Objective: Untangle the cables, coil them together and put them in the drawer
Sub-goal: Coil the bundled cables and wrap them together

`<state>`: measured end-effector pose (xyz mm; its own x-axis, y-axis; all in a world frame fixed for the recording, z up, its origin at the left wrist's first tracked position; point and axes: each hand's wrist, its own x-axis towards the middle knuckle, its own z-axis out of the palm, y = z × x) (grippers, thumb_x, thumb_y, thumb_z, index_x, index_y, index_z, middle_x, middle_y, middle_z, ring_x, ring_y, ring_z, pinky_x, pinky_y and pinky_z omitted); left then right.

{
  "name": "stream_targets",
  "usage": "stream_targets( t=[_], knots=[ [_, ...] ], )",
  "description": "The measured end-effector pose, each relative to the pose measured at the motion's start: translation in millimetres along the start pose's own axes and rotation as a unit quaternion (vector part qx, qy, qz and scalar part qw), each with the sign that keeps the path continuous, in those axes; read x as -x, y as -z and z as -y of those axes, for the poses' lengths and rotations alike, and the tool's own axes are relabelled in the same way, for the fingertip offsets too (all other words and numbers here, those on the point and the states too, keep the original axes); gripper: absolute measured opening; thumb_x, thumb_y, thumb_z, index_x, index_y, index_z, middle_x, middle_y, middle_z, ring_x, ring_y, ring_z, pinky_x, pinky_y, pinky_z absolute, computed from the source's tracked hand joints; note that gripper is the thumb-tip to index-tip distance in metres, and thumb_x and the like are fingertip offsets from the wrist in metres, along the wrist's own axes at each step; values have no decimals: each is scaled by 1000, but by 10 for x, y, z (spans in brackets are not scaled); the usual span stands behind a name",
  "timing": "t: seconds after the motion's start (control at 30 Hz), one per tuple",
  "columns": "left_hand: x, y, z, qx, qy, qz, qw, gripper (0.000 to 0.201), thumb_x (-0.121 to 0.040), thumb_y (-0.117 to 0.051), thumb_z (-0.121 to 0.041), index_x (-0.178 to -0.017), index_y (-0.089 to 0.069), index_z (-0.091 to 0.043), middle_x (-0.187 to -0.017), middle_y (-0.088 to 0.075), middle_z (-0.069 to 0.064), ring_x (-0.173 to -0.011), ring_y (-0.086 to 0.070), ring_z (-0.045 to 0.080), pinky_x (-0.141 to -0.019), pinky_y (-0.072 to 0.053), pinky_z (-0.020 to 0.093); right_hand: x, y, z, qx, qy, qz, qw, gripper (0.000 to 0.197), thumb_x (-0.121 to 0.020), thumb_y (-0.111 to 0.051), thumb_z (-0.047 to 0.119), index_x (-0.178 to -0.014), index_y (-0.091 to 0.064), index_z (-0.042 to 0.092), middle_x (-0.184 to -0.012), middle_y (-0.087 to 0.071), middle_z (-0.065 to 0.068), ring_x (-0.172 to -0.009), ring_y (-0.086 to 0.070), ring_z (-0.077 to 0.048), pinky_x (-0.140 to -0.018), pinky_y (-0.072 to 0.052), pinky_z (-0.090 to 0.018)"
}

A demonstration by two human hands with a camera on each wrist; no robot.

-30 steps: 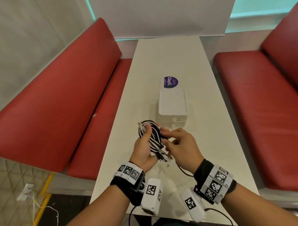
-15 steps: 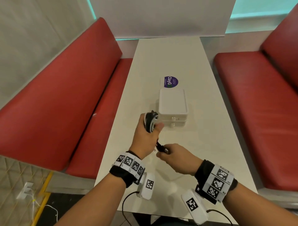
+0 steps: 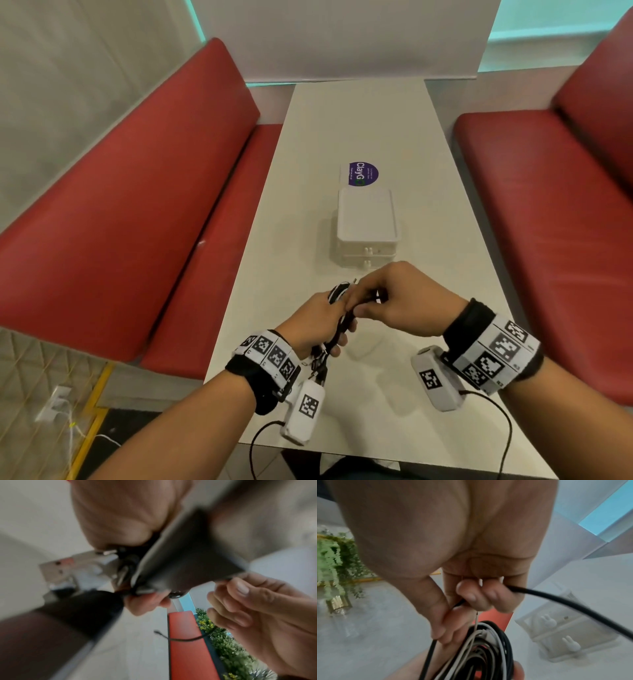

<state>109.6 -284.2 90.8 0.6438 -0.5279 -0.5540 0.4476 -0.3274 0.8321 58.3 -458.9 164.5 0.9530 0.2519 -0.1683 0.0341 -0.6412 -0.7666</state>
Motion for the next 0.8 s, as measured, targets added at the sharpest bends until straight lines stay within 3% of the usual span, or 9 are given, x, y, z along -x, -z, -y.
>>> stream_targets(
  t=[0.13, 0.27, 0.33, 0.4, 0.47, 0.53, 0.63, 0.7, 0.8],
  knots=[
    [24, -38, 46, 58, 48, 57, 996, 82, -69, -51, -91, -99, -62, -15, -78, -58, 8, -52, -45, 18, -48, -37, 25, -33, 26, -108, 23, 11, -76, 997, 19, -82, -79, 15, -85, -70, 32, -80, -71, 13, -68, -59, -7, -63, -45, -18],
    [47, -82, 118, 99, 78, 111, 986, 102, -48, -58, -98, -104, -62, -13, -79, -58, 8, -53, -44, 17, -46, -39, 24, -80, 19, -169, 50, 12, -117, 992, 9, -76, -84, 33, -79, -76, 35, -80, -69, 14, -79, -63, -3, -70, -51, -27],
    [77, -97, 108, 77, 79, 139, 984, 87, -55, -79, -80, -108, -59, -13, -78, -56, 6, -53, -43, 14, -46, -39, 22, -85, 30, -198, 63, -15, -135, 989, 21, -65, -82, 58, -78, -76, 42, -79, -65, 13, -78, -63, -5, -69, -53, -35],
    [117, -89, 77, 42, 82, 155, 984, 58, -69, -89, -40, -112, -62, -12, -76, -55, 4, -54, -43, 13, -47, -38, 23, -92, 49, -213, 70, -48, -142, 986, 34, -56, -79, 73, -74, -76, 45, -78, -64, 9, -74, -60, -8, -64, -50, -34],
    [144, -63, 50, 56, 76, 163, 982, 36, -83, -75, -24, -113, -63, -9, -75, -55, 5, -55, -43, 14, -48, -38, 23, -100, 54, -244, 8, -50, -132, 990, 24, -68, -80, 63, -78, -79, 41, -78, -65, 8, -71, -57, -8, -66, -46, -32],
    [158, -32, 20, 120, 47, 166, 978, 27, -91, -67, -24, -111, -63, -7, -78, -56, 8, -57, -47, 17, -49, -42, 25, -88, 59, -305, -75, -45, -128, 988, 8, -89, -75, 37, -94, -80, 35, -76, -65, 15, -65, -53, -5, -68, -44, -29],
    [159, 16, -23, 240, -22, 147, 959, 20, -94, -63, -26, -105, -64, -9, -84, -57, 11, -62, -54, 21, -57, -50, 33, -54, 52, -395, -174, -55, -157, 971, 13, -96, -65, 10, -103, -72, 18, -85, -65, 1, -60, -61, -17, -62, -53, -44],
    [147, 39, -66, 308, -58, 118, 942, 21, -92, -65, -28, -102, -63, -10, -86, -57, 11, -65, -55, 22, -63, -51, 34, -32, -3, -398, -199, -72, -179, 961, 6, -93, -71, 13, -96, -67, 10, -89, -64, -9, -57, -62, -22, -58, -54, -42],
    [123, 85, -120, 362, -74, 42, 928, 29, -93, -65, -36, -101, -66, -8, -86, -58, 12, -66, -56, 23, -63, -52, 33, -37, -155, -414, -217, -99, -214, 947, 18, -91, -75, 21, -88, -66, 6, -80, -64, -7, -52, -59, -18, -55, -51, -36]
  ],
)
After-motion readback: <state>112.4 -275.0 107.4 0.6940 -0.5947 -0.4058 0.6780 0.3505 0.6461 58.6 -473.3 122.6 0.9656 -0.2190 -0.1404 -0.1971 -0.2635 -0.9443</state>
